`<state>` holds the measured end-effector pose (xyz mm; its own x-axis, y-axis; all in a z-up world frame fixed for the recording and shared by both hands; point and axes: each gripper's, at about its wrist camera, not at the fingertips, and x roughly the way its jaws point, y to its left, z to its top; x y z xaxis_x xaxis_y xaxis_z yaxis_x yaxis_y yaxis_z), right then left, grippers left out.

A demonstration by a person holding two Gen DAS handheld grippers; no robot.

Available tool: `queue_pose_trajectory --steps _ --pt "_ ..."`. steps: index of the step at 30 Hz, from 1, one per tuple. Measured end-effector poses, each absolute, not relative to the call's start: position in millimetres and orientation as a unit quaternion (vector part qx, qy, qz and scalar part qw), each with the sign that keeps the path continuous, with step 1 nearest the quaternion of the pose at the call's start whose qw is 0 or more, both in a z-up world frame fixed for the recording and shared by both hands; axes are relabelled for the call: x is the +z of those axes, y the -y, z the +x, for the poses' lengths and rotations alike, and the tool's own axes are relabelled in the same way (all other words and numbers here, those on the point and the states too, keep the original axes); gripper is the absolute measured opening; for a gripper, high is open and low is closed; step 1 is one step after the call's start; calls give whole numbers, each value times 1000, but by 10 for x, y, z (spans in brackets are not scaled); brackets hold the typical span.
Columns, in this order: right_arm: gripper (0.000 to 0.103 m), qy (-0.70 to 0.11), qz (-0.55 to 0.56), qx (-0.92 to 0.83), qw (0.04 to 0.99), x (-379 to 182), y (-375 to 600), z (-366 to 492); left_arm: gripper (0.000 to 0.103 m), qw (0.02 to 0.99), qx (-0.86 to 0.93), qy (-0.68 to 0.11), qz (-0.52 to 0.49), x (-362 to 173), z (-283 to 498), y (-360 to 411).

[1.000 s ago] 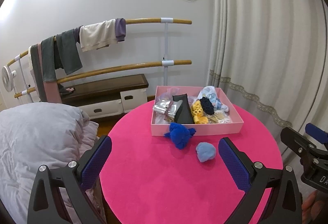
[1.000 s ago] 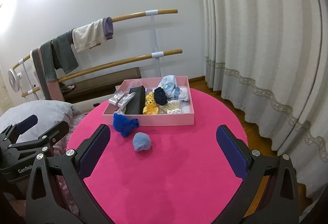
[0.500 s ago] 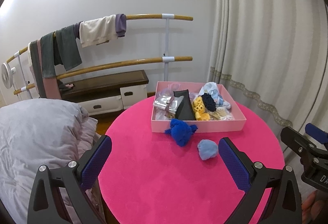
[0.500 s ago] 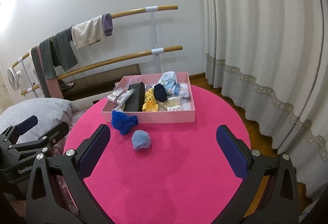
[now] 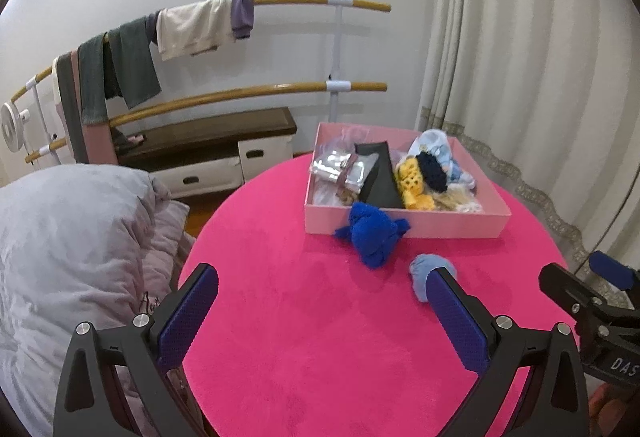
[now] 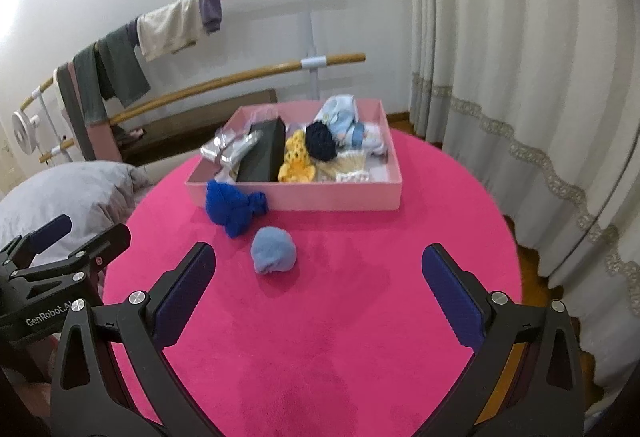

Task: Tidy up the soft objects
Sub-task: 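Move the left tool toward the royal-blue knit ball while the right tool approaches the light-blue fuzzy ball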

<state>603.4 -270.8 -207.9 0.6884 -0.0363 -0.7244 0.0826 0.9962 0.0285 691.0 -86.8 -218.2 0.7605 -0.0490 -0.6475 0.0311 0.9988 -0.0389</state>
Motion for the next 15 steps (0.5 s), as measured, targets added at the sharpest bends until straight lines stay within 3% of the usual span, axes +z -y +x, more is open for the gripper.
queue_pose_trajectory --steps 15 --pt "103 -455 35 -7 890 -2719 2664 6543 103 918 -11 -395 -11 -2758 7556 776"
